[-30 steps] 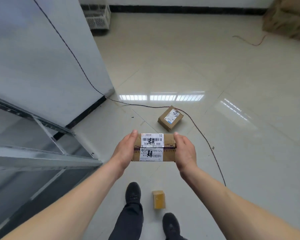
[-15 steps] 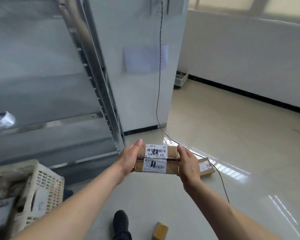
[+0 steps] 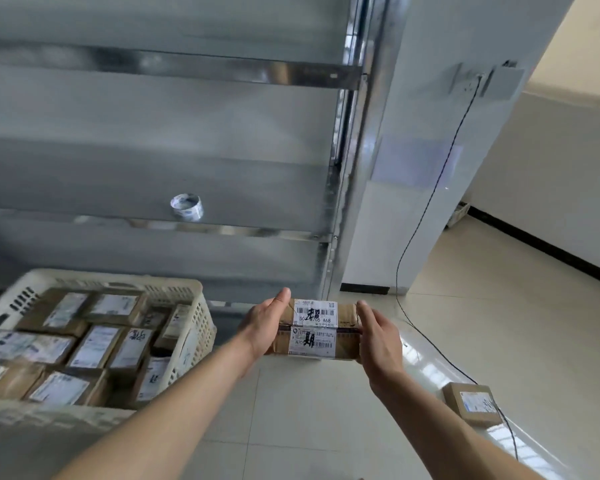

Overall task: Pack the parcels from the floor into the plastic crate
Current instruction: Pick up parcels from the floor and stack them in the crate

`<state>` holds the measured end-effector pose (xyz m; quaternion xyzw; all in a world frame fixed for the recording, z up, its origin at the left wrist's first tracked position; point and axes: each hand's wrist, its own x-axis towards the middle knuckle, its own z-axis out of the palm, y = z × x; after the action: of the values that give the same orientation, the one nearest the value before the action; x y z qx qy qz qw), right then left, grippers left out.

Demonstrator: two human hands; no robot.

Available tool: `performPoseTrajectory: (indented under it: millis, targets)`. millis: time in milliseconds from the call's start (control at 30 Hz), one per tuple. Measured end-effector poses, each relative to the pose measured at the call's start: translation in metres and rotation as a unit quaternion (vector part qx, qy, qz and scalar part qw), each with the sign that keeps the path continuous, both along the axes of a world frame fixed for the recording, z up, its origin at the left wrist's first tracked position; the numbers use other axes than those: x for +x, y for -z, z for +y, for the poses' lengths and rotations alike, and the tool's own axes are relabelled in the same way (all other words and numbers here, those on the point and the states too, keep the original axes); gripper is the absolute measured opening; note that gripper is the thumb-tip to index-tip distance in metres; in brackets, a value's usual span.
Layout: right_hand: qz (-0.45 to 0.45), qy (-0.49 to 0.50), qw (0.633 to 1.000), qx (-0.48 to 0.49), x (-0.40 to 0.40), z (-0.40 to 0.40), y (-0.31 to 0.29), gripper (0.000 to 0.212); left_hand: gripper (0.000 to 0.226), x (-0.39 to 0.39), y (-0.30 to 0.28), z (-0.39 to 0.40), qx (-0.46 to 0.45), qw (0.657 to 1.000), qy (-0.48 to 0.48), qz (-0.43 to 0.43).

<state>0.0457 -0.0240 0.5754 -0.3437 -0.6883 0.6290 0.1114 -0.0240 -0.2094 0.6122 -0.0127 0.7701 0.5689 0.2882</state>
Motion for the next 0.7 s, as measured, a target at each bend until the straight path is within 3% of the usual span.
performPoseTrajectory:
  millis: [167,533,667,700]
  targets:
    - [0.010,-0.031,0.999,0.020,-0.030,-0.085,-0.006,0.043,0.076,-0.020,-0.007,-0.086,0.011,1.000,-0.020,0.010]
    - [-0.007,-0.072,0.995,0.064,-0.096,-0.259,0.005,0.061,0.091,-0.079,0.014,-0.266,0.006,0.999,-0.050,-0.001]
    - [-0.036,-0.099,0.994,0.041,-0.116,-0.307,0.018,0.054,0.059,-0.080,0.006,-0.311,0.013,0.998,-0.056,-0.028]
    - [-0.037,-0.114,0.992,0.034,-0.122,-0.316,0.023,0.051,0.064,-0.084,0.013,-0.322,0.008,0.997,-0.061,-0.039]
